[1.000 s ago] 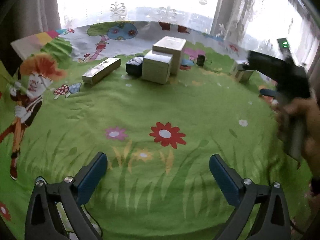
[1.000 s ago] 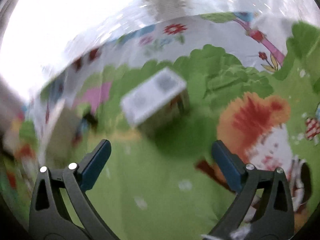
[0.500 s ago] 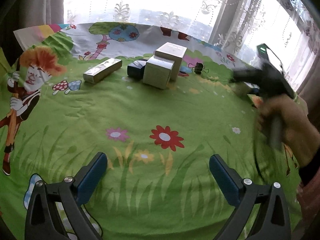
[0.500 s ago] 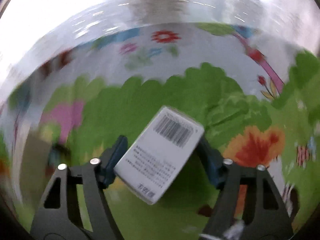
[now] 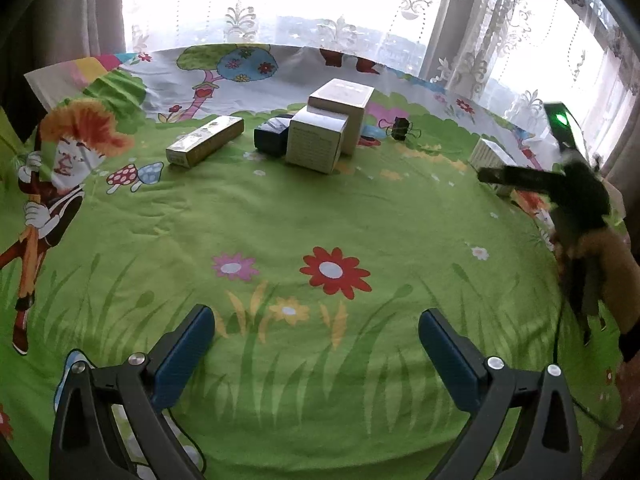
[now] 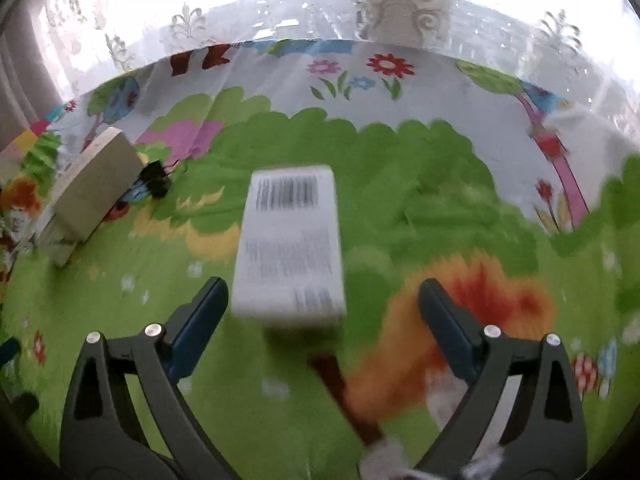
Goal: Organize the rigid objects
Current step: 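Grasp the white barcode box with the right tool while the left tool grasps the red-logo white box, then lift both held boxes and carry them toward the storage box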
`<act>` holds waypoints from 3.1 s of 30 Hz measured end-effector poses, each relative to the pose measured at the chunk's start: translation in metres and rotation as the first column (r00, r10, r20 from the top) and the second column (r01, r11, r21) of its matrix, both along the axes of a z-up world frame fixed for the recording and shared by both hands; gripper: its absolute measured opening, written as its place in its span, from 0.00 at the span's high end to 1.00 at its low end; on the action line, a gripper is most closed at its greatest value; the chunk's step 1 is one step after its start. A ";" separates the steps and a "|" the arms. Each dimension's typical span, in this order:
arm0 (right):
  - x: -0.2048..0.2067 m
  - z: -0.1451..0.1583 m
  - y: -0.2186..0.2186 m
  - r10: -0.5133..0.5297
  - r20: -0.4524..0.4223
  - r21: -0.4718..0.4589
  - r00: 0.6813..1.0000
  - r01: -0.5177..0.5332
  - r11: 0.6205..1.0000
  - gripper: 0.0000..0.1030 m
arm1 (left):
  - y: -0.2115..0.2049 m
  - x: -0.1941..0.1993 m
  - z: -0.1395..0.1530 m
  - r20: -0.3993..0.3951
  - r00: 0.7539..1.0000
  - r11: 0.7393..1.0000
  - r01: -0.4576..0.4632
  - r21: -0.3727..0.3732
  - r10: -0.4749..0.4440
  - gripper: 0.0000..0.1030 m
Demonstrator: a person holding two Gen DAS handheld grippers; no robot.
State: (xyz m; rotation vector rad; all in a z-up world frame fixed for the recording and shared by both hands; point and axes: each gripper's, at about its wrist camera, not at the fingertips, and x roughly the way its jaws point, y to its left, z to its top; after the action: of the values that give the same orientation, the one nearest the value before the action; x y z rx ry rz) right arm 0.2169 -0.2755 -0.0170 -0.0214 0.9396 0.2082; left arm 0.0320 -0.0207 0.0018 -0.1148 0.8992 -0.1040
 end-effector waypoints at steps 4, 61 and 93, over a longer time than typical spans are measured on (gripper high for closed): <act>0.013 -0.001 0.012 0.035 0.008 -0.028 0.999 -0.035 0.999 0.19 | -0.003 0.000 -0.001 -0.006 1.000 1.000 -0.001 0.021 0.001 0.00; -0.103 0.006 0.021 0.138 0.049 -0.018 0.989 -0.137 0.990 0.56 | -0.012 0.049 -0.001 -0.031 0.999 0.989 0.019 0.145 -0.015 0.12; -0.146 0.034 -0.013 -0.069 0.233 0.056 0.970 0.057 0.997 0.58 | -0.036 -0.057 0.011 0.015 0.999 0.995 0.048 0.088 -0.050 0.59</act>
State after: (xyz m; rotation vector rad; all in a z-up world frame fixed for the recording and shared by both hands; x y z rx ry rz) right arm 0.0714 -0.2880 0.0170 0.0287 0.6973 0.1659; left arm -0.0249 -0.0567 0.0124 -0.0102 0.8887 -0.1108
